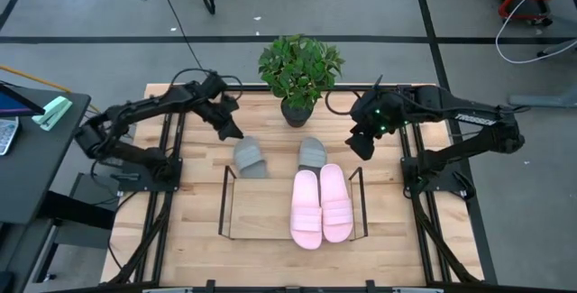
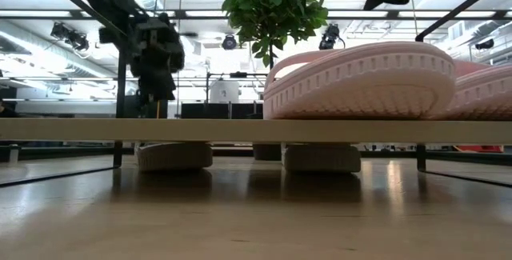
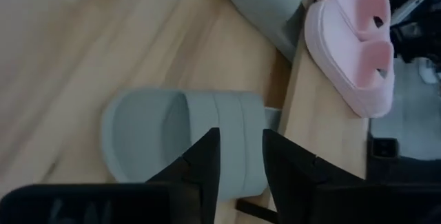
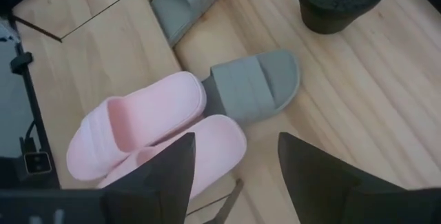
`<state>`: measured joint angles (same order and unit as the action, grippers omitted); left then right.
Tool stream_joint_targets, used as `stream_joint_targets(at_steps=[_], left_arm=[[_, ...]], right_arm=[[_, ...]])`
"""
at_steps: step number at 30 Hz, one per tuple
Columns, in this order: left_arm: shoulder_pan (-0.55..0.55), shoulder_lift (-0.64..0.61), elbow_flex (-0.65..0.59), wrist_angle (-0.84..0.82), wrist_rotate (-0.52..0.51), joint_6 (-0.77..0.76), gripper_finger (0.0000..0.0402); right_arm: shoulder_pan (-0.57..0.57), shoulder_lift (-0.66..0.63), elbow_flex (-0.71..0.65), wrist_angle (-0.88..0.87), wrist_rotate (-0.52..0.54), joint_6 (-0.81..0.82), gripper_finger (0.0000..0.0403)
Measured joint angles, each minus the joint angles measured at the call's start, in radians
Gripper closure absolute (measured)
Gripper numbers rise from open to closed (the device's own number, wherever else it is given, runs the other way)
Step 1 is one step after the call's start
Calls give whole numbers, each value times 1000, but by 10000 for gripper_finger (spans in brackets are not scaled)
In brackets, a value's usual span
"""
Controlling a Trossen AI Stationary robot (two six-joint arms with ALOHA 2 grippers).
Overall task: Pick and place slides into the shelf
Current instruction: Put the right gray slipper on the shelf
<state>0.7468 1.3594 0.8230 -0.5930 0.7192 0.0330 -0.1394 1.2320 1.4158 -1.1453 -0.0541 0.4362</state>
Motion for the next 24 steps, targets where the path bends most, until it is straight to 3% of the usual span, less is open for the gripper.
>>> stream_joint_targets(at_steps=[8, 15, 24], left_arm=[[2, 159, 0, 12, 17, 5, 254], [2, 187, 0, 28, 17, 2, 227], [2, 186, 0, 34, 19, -3, 217]], right_arm=[[-5, 0, 0, 1, -31, -29, 190], [-37, 0, -3, -12, -42, -80, 190], [-240, 1, -207, 86, -272, -146, 190]])
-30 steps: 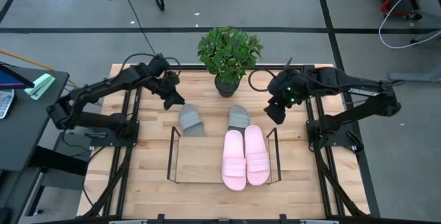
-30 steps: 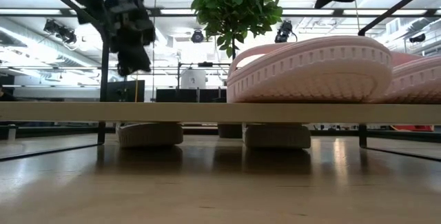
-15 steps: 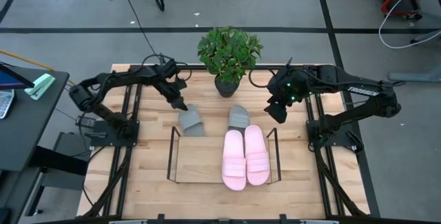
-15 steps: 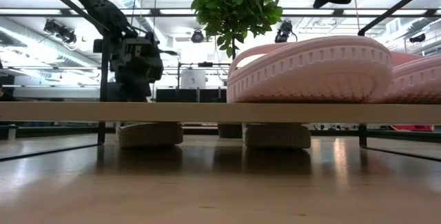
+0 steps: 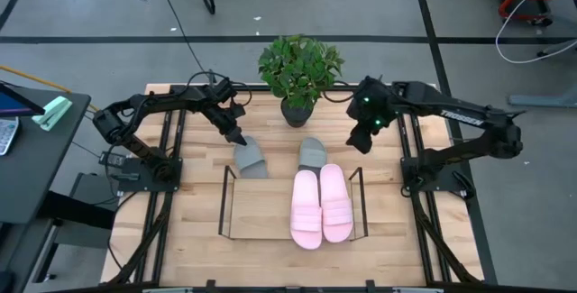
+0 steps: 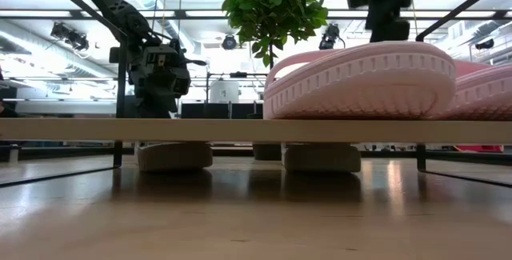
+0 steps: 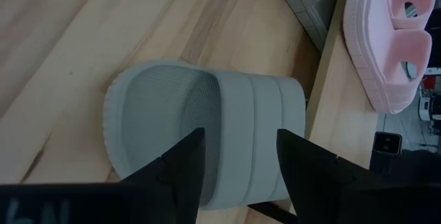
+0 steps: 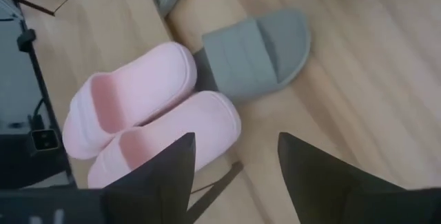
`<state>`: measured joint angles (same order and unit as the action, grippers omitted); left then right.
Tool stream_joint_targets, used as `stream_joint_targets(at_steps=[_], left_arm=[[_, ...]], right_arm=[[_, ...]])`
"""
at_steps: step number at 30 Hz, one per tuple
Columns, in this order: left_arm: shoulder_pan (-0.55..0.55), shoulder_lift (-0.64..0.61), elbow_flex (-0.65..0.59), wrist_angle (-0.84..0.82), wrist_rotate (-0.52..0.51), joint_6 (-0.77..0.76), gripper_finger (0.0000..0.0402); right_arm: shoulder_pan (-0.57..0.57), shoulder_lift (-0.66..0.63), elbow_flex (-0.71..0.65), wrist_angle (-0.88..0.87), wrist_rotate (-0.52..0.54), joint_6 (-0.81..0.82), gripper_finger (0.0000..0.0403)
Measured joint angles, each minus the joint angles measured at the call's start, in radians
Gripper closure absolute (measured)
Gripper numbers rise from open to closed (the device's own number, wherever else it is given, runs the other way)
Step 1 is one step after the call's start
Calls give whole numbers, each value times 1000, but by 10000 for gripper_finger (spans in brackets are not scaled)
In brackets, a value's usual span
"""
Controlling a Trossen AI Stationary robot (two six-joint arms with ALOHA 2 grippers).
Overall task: Pick and place slides into the shelf
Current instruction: Put the right gray slipper on the shelf
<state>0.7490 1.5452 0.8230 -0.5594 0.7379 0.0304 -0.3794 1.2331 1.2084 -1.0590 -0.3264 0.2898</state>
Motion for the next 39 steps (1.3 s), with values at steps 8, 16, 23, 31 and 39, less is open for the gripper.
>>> stream_joint_targets(at_steps=[8, 16, 23, 31, 39], left_arm=[[0, 0, 0, 0, 27, 0, 223], [0, 0, 0, 2, 38, -10, 219], [0, 0, 0, 9, 38, -49, 225], [-1, 0, 0, 10, 39, -90, 219], [-1, 0, 0, 10, 39, -106, 227]], right_arm=[[-125, -1, -182, 176, -122, -1, 190], [-201, -43, -295, 258, -216, -42, 201], [-248, -7, -385, 362, -282, -133, 204], [-322, 52, -415, 418, -337, -210, 203], [-387, 151, -415, 455, -342, -216, 203]])
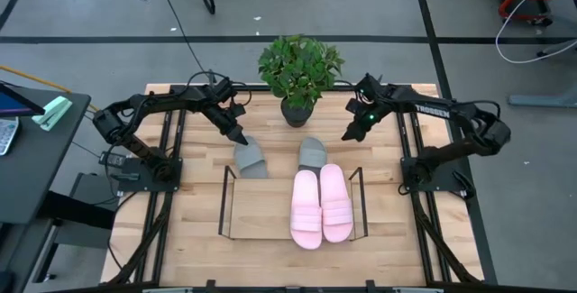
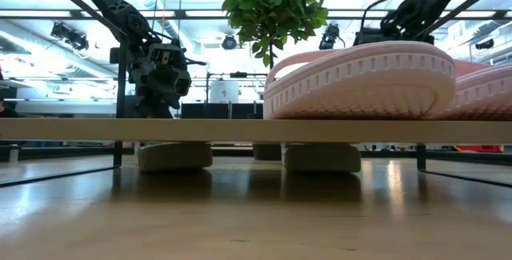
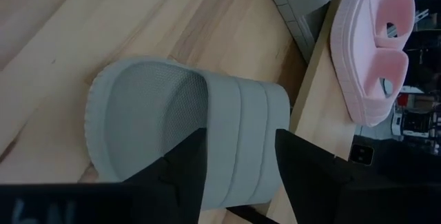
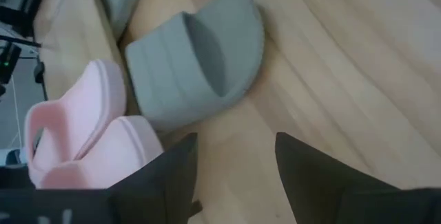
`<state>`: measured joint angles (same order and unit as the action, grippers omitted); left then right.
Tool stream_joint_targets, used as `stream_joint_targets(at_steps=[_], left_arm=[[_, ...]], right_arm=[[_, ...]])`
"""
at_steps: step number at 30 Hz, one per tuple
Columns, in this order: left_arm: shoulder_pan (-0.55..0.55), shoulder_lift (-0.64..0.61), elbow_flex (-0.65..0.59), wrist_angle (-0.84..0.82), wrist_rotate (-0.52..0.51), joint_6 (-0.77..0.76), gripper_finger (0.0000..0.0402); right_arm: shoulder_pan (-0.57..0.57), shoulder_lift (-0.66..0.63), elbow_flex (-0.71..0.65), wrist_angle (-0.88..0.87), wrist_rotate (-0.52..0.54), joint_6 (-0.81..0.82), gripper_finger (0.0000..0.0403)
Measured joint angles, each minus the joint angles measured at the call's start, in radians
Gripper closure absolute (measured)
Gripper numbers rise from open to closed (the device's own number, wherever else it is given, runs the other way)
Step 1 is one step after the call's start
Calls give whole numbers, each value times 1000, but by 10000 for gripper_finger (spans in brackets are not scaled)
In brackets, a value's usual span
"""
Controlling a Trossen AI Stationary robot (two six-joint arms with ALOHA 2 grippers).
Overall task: Pick and place slides into the shelf
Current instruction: Put the right gray slipper on the shelf
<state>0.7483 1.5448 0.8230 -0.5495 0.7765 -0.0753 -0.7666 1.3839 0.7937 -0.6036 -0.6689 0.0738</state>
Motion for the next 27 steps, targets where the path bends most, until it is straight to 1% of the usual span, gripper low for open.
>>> stream_joint_targets(at_steps=[7, 12, 20, 27], left_arm=[[0, 0, 0, 0, 0, 0, 223], [0, 0, 0, 0, 0, 0, 222], [0, 0, 0, 0, 0, -1, 226], [0, 0, 0, 0, 0, -2, 221]], right_arm=[[9, 109, 0, 63, -7, 32, 203], [34, 150, 0, 181, -31, 91, 203], [50, 212, 0, 372, -29, 218, 203], [59, 255, 0, 395, -12, 218, 203]])
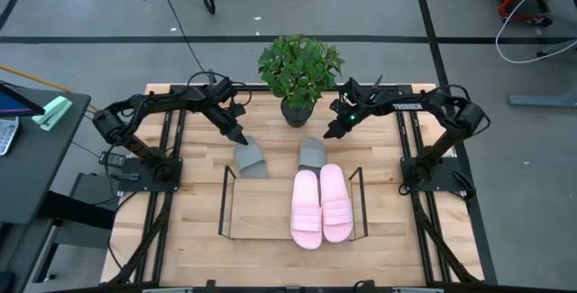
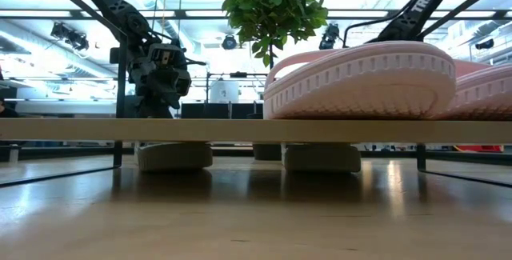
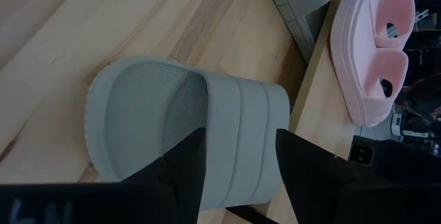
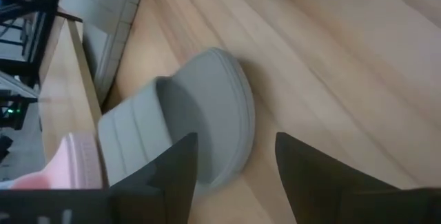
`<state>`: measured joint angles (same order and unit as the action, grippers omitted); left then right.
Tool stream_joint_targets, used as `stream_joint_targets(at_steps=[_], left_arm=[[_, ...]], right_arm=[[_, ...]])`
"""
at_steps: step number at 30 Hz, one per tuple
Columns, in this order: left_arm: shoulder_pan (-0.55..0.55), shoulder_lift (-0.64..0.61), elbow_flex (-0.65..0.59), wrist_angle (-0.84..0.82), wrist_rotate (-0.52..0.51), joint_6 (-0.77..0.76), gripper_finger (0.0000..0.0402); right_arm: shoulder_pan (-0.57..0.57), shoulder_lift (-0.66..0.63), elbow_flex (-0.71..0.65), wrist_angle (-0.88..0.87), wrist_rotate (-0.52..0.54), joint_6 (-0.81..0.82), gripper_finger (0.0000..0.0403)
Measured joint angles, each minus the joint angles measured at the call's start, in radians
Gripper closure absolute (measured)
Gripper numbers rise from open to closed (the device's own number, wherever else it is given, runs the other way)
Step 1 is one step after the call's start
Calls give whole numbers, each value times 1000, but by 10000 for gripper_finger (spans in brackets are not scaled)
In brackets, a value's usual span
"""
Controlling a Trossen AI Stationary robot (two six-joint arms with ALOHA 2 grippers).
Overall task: Pick and place slides into the shelf
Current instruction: Put the right gray slipper on the shelf
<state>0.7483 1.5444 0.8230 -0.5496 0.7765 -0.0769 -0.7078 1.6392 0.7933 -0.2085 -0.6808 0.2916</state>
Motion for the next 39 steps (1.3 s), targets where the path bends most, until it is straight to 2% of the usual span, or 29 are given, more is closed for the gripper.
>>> stream_joint_targets(at_steps=[10, 22, 39], left_arm=[[0, 0, 0, 0, 0, 0, 225], [0, 0, 0, 0, 0, -3, 227], [0, 0, 0, 3, 0, -14, 227]], right_arm=[[45, 64, 0, 29, 18, 4, 199], [65, 71, 0, 87, 89, 20, 140], [115, 154, 0, 215, 76, 60, 144]])
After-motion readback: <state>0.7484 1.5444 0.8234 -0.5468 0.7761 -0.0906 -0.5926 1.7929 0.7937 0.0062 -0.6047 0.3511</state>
